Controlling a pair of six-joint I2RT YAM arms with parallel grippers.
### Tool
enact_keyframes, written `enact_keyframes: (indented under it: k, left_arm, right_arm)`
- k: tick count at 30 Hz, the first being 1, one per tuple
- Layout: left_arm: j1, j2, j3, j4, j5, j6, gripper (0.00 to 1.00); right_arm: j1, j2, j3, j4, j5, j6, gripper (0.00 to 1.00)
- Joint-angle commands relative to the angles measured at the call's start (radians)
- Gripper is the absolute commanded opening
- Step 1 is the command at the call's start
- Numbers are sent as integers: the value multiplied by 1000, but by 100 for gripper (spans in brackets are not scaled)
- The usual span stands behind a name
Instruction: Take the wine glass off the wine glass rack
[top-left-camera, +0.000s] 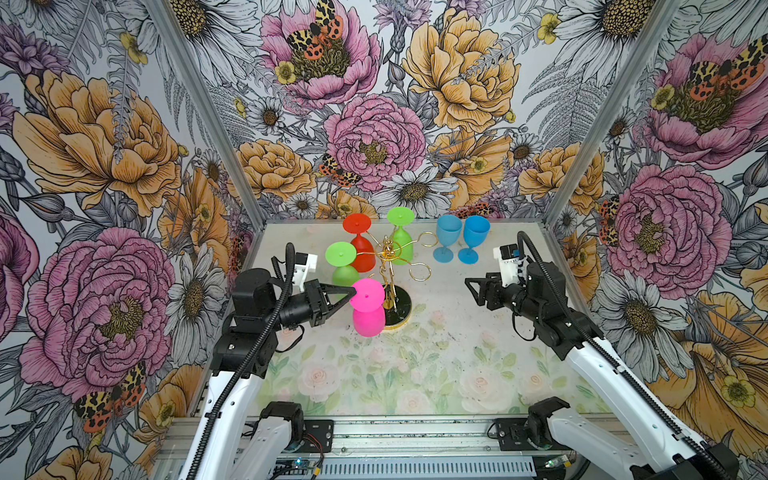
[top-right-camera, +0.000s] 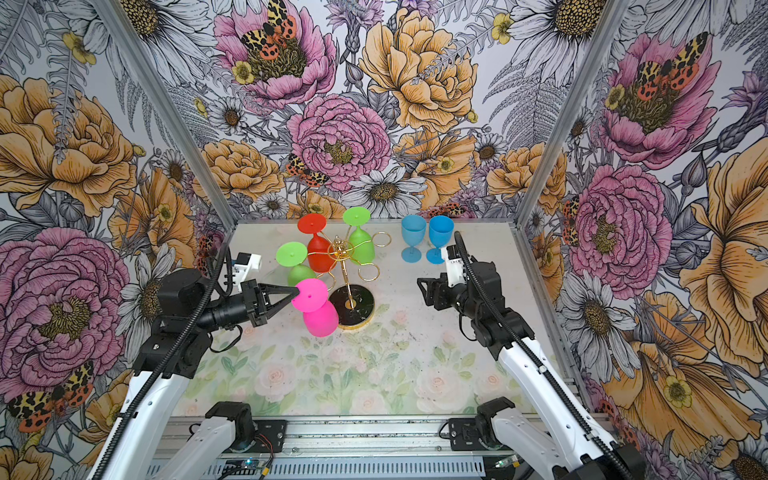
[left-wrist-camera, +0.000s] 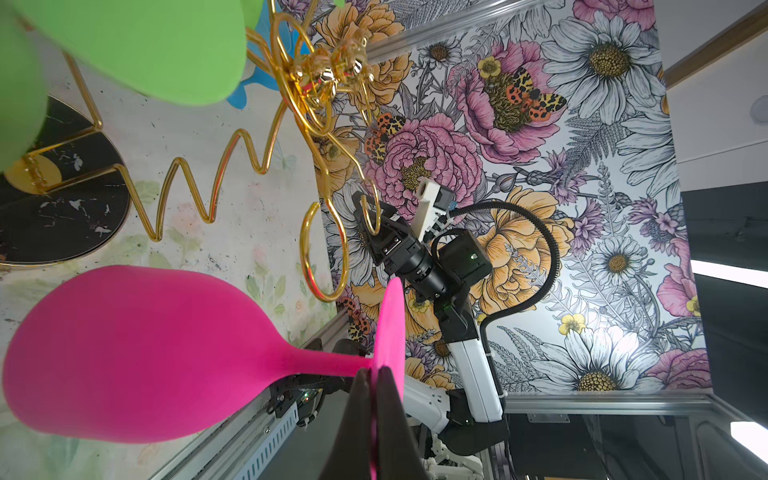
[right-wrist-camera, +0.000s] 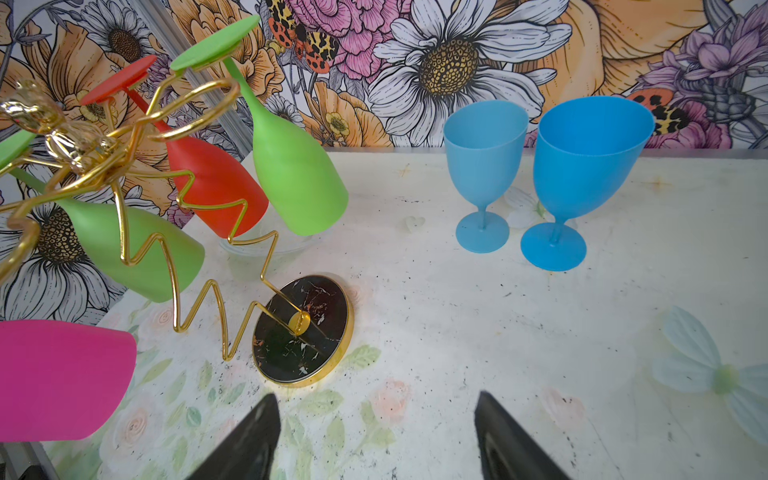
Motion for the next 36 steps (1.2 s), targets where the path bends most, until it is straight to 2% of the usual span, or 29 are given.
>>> enact_keyframes:
  k: [1, 6, 16, 22, 29, 36]
  left_arm:
    - [-54, 11, 32, 2, 23, 47, 0]
    - [-166, 40, 52, 2, -18, 86, 0]
    - [-335, 132, 97, 3, -114, 162, 0]
    - [-485, 173, 121, 19, -262, 282, 0]
    - [-551, 224, 122, 61, -301, 328, 0]
    - [-624, 225, 124, 67, -401, 435, 0]
  right_arm:
    - [7, 3, 6, 35, -21, 14, 74]
    - [7, 3, -1, 36, -34, 18, 74]
    - [9, 2, -10, 34, -54, 25, 74]
    - [7, 8, -6, 33, -101, 36, 74]
    - [7, 13, 14, 32, -208, 82, 74]
    - [7, 37, 51, -2, -271, 153, 75]
